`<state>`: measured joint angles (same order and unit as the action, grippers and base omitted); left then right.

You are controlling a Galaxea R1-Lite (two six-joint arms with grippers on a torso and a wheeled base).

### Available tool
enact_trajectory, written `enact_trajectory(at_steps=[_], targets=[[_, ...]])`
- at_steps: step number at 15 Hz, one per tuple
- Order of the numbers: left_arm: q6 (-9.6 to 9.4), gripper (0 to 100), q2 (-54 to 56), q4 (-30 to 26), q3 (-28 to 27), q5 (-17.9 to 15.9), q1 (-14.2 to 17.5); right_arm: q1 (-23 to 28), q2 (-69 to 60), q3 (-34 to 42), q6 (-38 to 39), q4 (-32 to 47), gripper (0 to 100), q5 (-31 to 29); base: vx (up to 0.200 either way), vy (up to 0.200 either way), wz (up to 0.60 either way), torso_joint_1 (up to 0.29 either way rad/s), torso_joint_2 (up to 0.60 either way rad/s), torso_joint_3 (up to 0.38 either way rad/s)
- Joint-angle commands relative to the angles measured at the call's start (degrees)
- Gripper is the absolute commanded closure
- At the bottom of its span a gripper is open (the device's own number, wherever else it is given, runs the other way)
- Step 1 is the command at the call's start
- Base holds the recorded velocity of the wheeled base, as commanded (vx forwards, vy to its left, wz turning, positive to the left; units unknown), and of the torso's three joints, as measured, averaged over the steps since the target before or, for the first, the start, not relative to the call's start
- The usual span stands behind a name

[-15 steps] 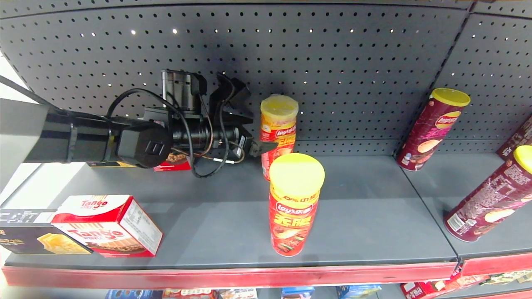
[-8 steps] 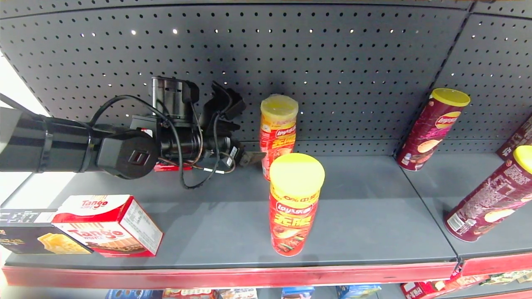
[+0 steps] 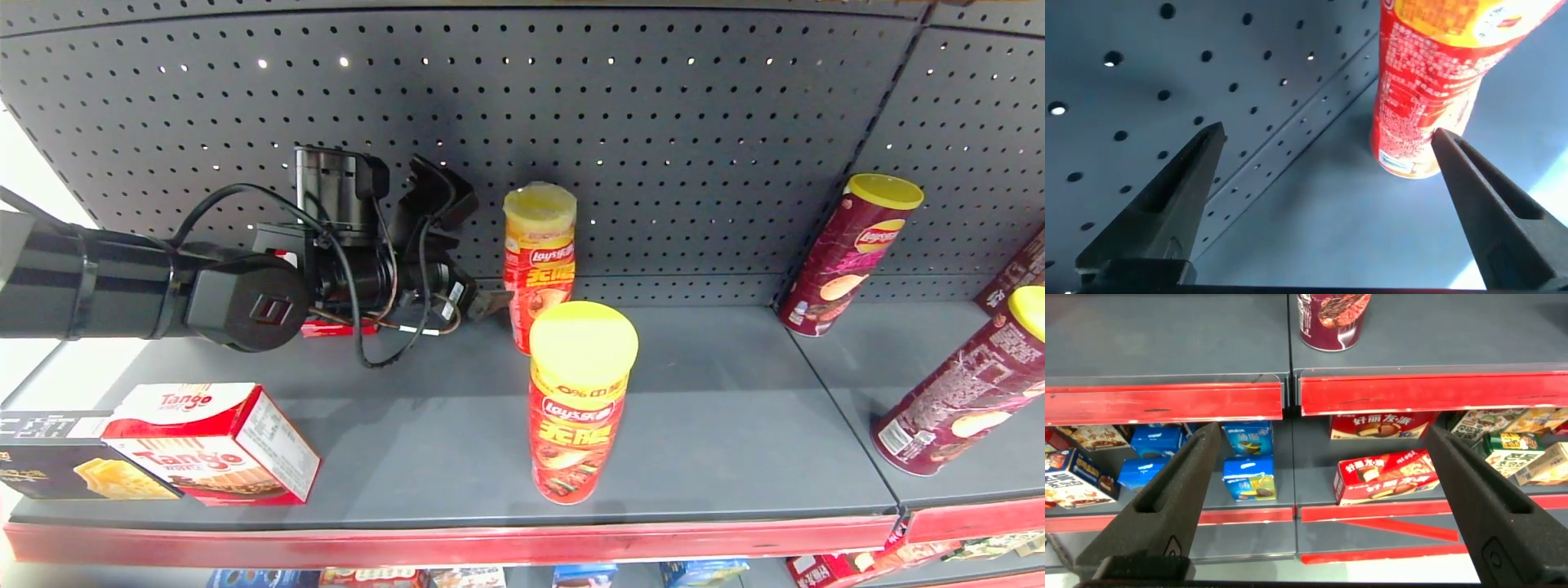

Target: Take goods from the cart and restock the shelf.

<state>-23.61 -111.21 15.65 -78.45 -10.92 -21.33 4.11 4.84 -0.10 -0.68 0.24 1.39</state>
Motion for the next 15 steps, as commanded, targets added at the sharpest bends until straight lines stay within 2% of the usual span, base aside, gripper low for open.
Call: enact_trajectory(at_steps=[1, 4, 7, 15], targets=[[0.06, 0, -0.2, 0.1, 0.0, 0.2, 0.1, 0.0, 0.1, 0.0, 0.0, 0.0, 0, 0.0, 0.0, 0.0, 0.0, 0.0, 0.0, 0.0], [0.23, 0, -0.6, 0.1, -0.4, 1.3, 0.3, 0.0, 0.1, 0.0, 0.0, 0.0, 0, 0.0, 0.0, 0.0, 0.0, 0.0, 0.0, 0.0], [2.17, 0, -1.5, 0.2, -1.5, 2.5, 0.2, 0.0, 0.1, 0.0, 0.0, 0.0, 0, 0.0, 0.0, 0.0, 0.0, 0.0, 0.0, 0.0], [2.26, 0, -2.5, 1.7, -2.1, 6.0, 0.2, 0.0, 0.1, 0.0, 0.0, 0.0, 0, 0.0, 0.0, 0.0, 0.0, 0.0, 0.0, 0.0]])
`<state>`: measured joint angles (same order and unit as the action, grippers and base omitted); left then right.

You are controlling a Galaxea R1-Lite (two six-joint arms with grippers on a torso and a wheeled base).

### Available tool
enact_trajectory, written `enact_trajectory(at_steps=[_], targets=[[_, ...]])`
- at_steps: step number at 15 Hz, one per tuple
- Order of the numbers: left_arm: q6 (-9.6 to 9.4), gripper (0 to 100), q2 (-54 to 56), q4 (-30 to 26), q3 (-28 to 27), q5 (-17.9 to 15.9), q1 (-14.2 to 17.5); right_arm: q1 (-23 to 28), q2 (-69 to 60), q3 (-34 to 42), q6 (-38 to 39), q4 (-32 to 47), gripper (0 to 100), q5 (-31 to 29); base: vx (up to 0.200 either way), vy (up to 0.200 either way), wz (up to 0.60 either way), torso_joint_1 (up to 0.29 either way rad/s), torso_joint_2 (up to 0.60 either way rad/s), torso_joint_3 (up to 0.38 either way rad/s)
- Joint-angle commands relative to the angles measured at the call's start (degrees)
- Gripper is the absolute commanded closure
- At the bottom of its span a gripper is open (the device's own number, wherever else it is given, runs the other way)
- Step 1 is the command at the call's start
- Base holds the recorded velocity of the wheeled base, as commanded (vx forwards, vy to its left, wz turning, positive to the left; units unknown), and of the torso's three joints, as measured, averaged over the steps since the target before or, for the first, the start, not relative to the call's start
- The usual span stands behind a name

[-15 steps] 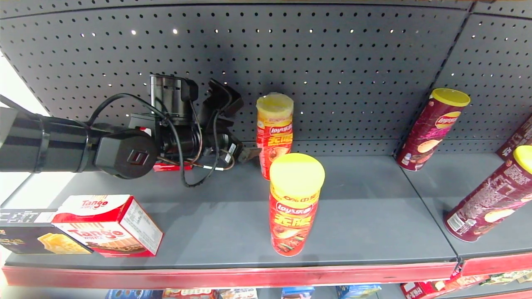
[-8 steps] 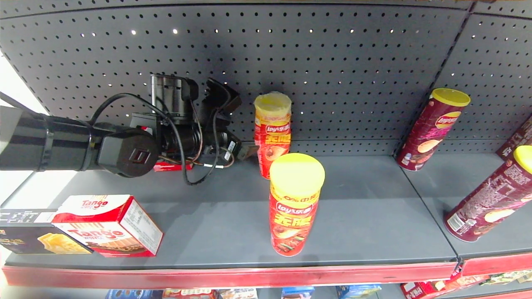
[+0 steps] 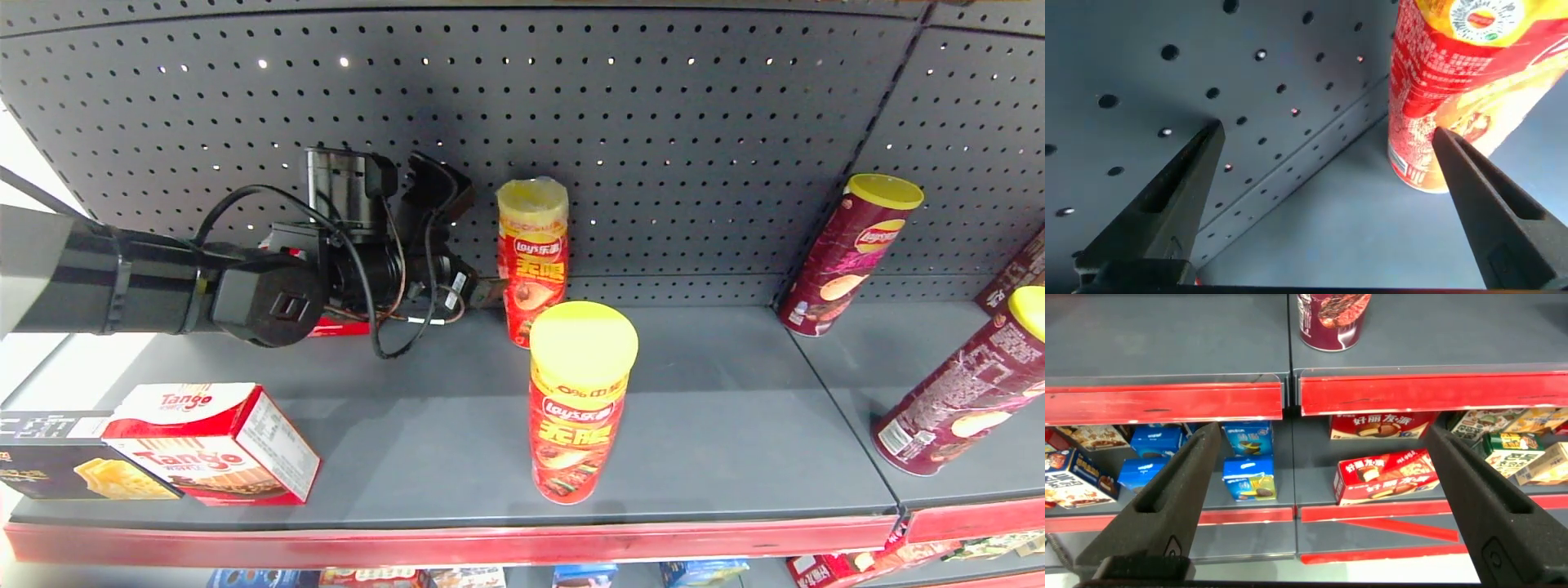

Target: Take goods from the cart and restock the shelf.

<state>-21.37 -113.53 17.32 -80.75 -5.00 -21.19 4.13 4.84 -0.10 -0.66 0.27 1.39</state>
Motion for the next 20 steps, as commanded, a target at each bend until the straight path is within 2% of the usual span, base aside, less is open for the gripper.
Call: enact_trajectory(at_steps=[1, 3, 5, 7, 11, 20], targets=[[-0.08, 0, -0.1, 0.0, 0.7, 0.3, 0.0, 0.0, 0.1, 0.0, 0.0, 0.0, 0, 0.0, 0.0, 0.0, 0.0, 0.0, 0.0, 0.0], [-0.51, 0, 0.8, 0.4, 3.5, 0.6, 0.0, 0.0, 0.1, 0.0, 0.0, 0.0, 0, 0.0, 0.0, 0.0, 0.0, 0.0, 0.0, 0.0], [-0.78, 0, 2.5, 3.3, 7.5, 2.2, 0.0, 0.0, 0.1, 0.0, 0.0, 0.0, 0, 0.0, 0.0, 0.0, 0.0, 0.0, 0.0, 0.0], [-0.87, 0, 2.3, 5.5, 9.0, 3.2, 0.1, 0.0, 0.1, 0.0, 0.0, 0.0, 0, 0.0, 0.0, 0.0, 0.0, 0.0, 0.0, 0.0], [-1.13, 0, -2.1, 12.6, 9.3, 6.2, -0.1, 0.0, 0.1, 0.0, 0.0, 0.0, 0, 0.0, 0.0, 0.0, 0.0, 0.0, 0.0, 0.0], [-0.16, 0, -3.7, 13.4, 8.8, 7.1, -1.7, 0.0, 0.1, 0.0, 0.0, 0.0, 0, 0.0, 0.0, 0.0, 0.0, 0.0, 0.0, 0.0]])
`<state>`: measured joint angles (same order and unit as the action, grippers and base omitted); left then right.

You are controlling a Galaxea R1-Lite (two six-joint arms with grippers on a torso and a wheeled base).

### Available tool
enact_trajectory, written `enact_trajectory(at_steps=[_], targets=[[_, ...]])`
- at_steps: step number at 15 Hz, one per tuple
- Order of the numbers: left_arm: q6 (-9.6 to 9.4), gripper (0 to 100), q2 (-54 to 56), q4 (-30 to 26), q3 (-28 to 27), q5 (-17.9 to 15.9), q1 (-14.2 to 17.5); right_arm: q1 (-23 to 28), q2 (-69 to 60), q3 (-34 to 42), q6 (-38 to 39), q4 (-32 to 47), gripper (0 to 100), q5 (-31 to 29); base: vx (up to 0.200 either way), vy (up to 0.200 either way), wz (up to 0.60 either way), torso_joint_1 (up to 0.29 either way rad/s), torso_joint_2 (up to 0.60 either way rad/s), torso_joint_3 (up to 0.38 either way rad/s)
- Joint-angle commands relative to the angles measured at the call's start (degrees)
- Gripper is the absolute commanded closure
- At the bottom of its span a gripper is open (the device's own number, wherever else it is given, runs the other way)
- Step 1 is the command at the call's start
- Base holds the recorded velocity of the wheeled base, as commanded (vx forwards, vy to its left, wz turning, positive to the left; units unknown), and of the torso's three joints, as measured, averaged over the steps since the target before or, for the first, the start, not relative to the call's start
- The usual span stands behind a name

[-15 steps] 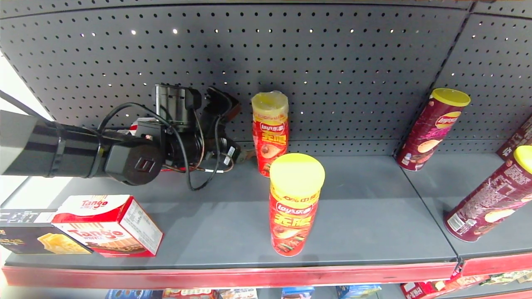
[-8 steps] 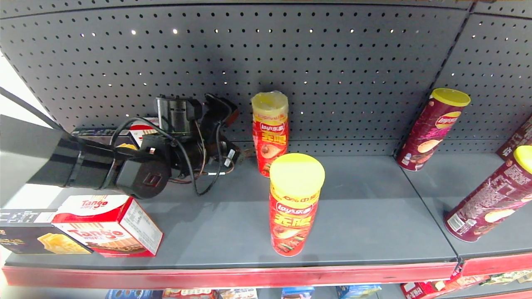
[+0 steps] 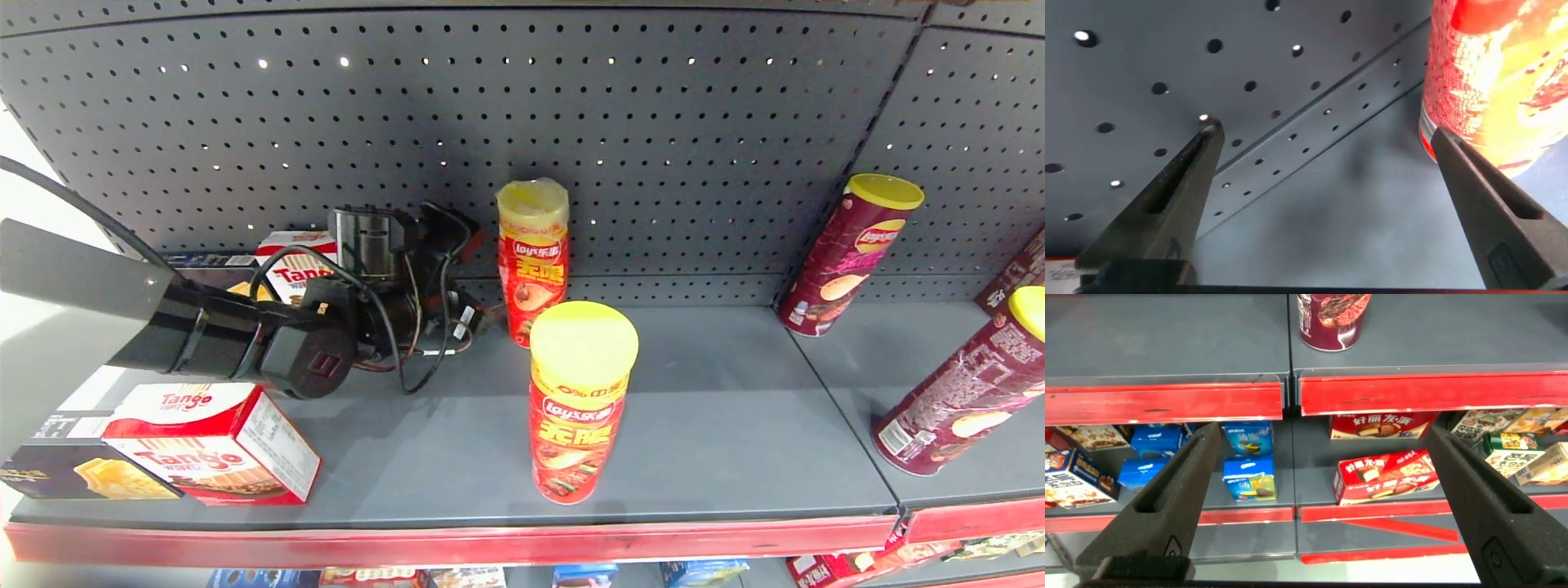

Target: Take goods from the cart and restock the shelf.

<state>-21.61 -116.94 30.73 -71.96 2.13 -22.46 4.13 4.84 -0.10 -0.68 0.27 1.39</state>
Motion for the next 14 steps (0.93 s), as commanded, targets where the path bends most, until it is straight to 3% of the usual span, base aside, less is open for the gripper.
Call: enact_trajectory(at_steps=[1, 7, 9, 11, 14], targets=[[0.52, 0, -0.3, 0.0, 0.0, 0.0, -0.6, 0.0, 0.1, 0.0, 0.0, 0.0, 0, 0.0, 0.0, 0.0, 0.0, 0.0, 0.0, 0.0], [0.78, 0, -0.7, 0.1, 0.1, 0.4, -1.4, 0.0, 0.1, 0.0, 0.0, 0.0, 0, 0.0, 0.0, 0.0, 0.0, 0.0, 0.0, 0.0], [2.01, 0, 2.2, 1.0, 0.1, 1.4, -2.0, 0.0, 0.1, 0.0, 0.0, 0.0, 0, 0.0, 0.0, 0.0, 0.0, 0.0, 0.0, 0.0], [1.4, 0, 6.3, 0.3, 0.2, 1.7, -1.7, 0.0, 0.0, 0.0, 0.0, 0.0, 0, 0.0, 0.0, 0.0, 0.0, 0.0, 0.0, 0.0], [1.4, 0, 10.9, 0.3, 2.7, 4.7, -1.7, 0.0, 0.1, 0.0, 0.0, 0.0, 0, 0.0, 0.0, 0.0, 0.0, 0.0, 0.0, 0.0]])
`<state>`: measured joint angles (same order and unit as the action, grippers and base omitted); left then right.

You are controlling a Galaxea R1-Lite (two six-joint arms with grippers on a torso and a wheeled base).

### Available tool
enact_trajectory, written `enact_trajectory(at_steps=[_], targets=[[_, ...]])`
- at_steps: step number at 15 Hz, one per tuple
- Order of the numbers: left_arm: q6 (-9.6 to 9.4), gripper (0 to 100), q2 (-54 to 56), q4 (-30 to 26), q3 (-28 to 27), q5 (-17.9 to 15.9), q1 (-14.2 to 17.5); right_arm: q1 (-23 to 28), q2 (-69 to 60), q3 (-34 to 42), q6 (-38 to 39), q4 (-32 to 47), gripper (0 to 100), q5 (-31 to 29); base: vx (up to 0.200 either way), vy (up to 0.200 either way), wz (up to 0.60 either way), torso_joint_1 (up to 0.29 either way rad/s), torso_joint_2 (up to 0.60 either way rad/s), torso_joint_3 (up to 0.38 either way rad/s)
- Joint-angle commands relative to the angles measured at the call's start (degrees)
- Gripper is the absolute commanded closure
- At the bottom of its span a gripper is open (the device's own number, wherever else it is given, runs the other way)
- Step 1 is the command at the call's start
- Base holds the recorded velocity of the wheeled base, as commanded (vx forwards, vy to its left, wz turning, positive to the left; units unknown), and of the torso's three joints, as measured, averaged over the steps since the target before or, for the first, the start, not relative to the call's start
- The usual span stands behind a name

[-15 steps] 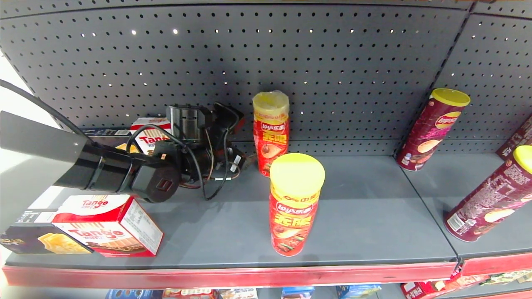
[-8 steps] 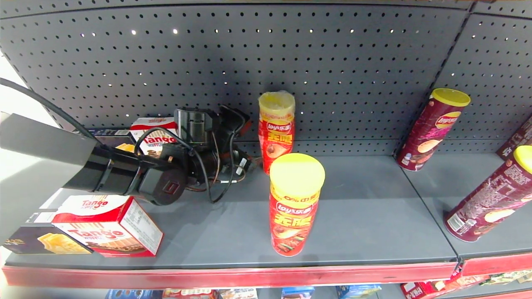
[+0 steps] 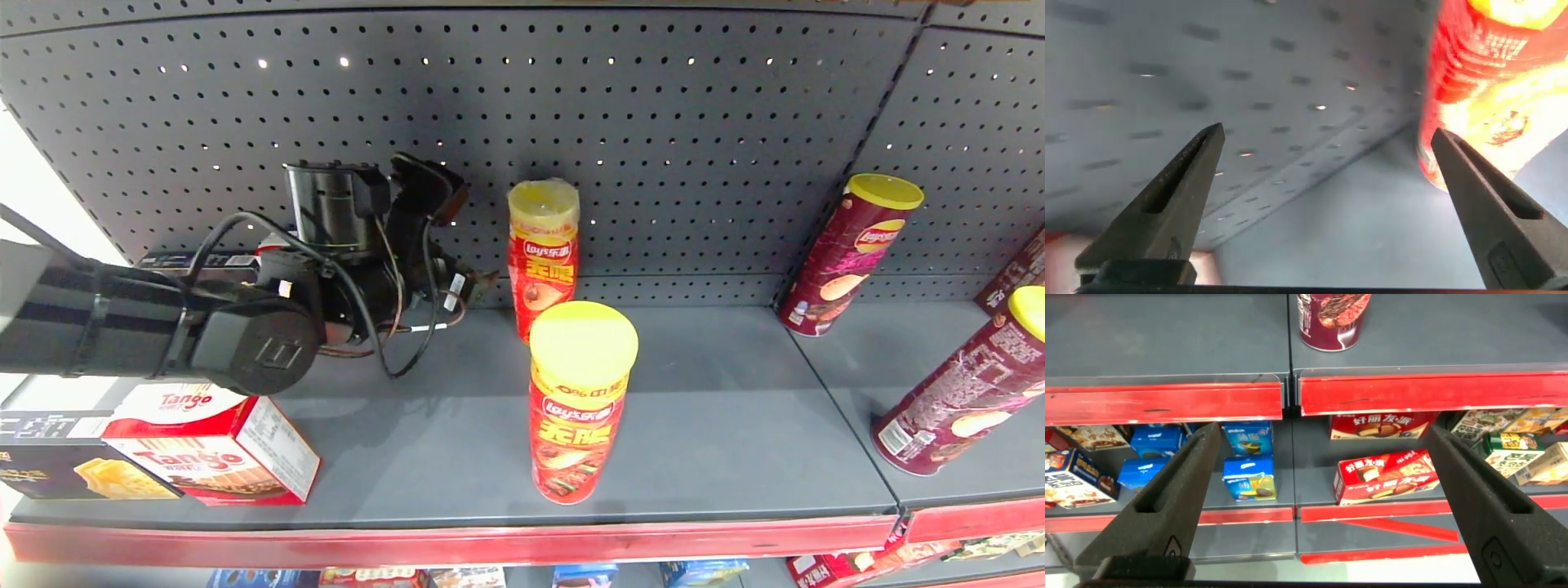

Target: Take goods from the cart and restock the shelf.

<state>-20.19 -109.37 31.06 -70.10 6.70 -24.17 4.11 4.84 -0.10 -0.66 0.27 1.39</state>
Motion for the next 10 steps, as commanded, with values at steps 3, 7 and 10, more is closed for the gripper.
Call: enact_trajectory(at_steps=[3, 7, 10], targets=[[-0.03, 0, 13.5, 0.5, 9.4, 2.3, -0.6, 0.0, 0.1, 0.0, 0.0, 0.0, 0, 0.0, 0.0, 0.0, 0.0, 0.0, 0.0, 0.0], [0.06, 0, 20.2, 1.1, 16.7, 4.6, -1.0, 0.0, 0.1, 0.0, -0.1, 0.1, 0, 0.0, 0.0, 0.0, 0.0, 0.0, 0.0, 0.0], [0.94, 0, 20.8, 6.4, 17.3, 4.8, -0.6, 0.0, 0.0, 0.0, 0.0, -0.1, 0, 0.2, 0.0, 0.0, 0.0, 0.0, 0.0, 0.0]])
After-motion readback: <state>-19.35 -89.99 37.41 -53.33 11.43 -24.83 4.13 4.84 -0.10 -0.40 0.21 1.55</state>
